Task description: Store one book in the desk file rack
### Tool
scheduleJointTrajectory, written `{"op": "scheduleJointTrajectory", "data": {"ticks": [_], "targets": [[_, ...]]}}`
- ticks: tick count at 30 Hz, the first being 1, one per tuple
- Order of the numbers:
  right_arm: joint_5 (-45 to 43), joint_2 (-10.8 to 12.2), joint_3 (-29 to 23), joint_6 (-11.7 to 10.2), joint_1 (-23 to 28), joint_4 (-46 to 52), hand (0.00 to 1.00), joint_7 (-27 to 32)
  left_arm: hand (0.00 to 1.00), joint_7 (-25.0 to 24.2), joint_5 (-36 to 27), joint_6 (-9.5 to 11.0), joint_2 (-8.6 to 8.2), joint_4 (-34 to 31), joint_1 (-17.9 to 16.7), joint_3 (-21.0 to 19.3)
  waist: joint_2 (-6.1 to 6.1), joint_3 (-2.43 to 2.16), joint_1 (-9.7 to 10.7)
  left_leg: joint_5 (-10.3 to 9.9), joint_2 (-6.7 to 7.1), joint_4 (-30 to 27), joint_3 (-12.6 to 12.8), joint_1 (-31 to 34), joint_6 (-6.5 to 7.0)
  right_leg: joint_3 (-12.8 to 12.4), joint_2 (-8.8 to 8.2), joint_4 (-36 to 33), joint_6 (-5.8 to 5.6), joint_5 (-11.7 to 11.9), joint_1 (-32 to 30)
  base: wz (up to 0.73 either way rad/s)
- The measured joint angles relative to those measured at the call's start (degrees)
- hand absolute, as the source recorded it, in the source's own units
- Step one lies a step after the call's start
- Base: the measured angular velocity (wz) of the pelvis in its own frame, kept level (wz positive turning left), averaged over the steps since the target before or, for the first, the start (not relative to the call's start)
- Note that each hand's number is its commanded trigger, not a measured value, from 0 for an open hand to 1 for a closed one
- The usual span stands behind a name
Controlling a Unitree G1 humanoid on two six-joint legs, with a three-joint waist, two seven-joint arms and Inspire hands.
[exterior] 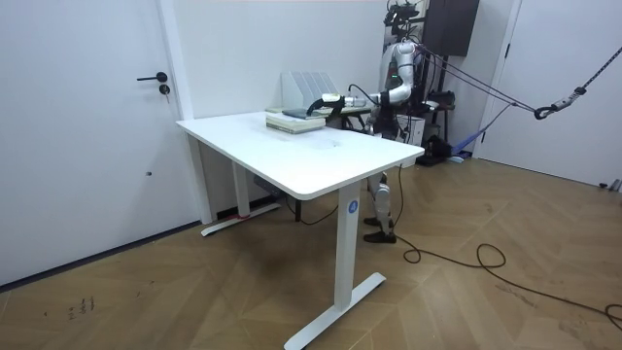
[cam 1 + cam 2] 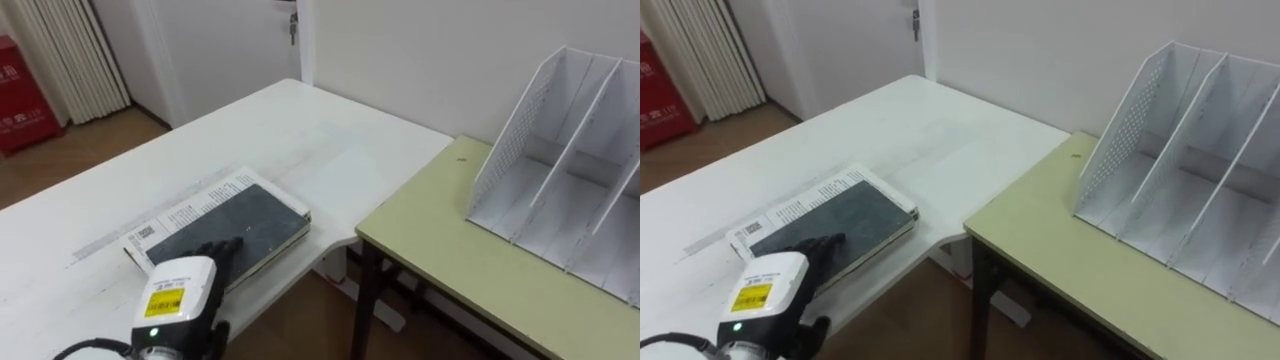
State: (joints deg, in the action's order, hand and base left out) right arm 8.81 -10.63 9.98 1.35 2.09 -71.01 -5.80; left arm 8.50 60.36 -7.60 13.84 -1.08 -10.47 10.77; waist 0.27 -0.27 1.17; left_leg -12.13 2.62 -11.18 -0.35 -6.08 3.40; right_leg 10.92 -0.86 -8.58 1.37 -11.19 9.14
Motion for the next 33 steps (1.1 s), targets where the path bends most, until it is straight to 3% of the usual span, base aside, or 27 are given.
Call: {"op": "scheduleJointTrajectory", "data": {"ticks": [22,24,33], "targets": [[-0.3,-0.1,-0.1,0.0,1.5,2.4,0.0,0.9,1.0,3.2,0.2,0.0,0.03,0.4,2.6,-1.1,-0.53,0.0,0.1,0.0,0.12,0.6,0.3,-0.5,0.02,-0.6,-0.01,0.8,-0.15,-0.2,0.2,-0.01],[-0.3,-0.1,-0.1,0.0,1.5,2.4,0.0,0.9,1.0,3.5,-1.3,0.1,0.01,0.4,2.6,-1.2,-0.53,-0.01,0.2,0.0,0.11,0.6,0.2,-0.4,0.02,-0.6,0.0,0.8,-0.15,-0.2,0.2,0.0],[-0.4,-0.1,-0.1,-0.4,1.2,2.4,0.0,-0.1,1.0,2.1,-18.4,1.2,-0.65,-3.0,2.5,-2.3,-0.58,-0.05,0.2,0.0,0.1,0.3,0.1,0.1,0.01,-0.6,-0.05,0.7,-0.14,-0.2,-0.2,0.03]]}}
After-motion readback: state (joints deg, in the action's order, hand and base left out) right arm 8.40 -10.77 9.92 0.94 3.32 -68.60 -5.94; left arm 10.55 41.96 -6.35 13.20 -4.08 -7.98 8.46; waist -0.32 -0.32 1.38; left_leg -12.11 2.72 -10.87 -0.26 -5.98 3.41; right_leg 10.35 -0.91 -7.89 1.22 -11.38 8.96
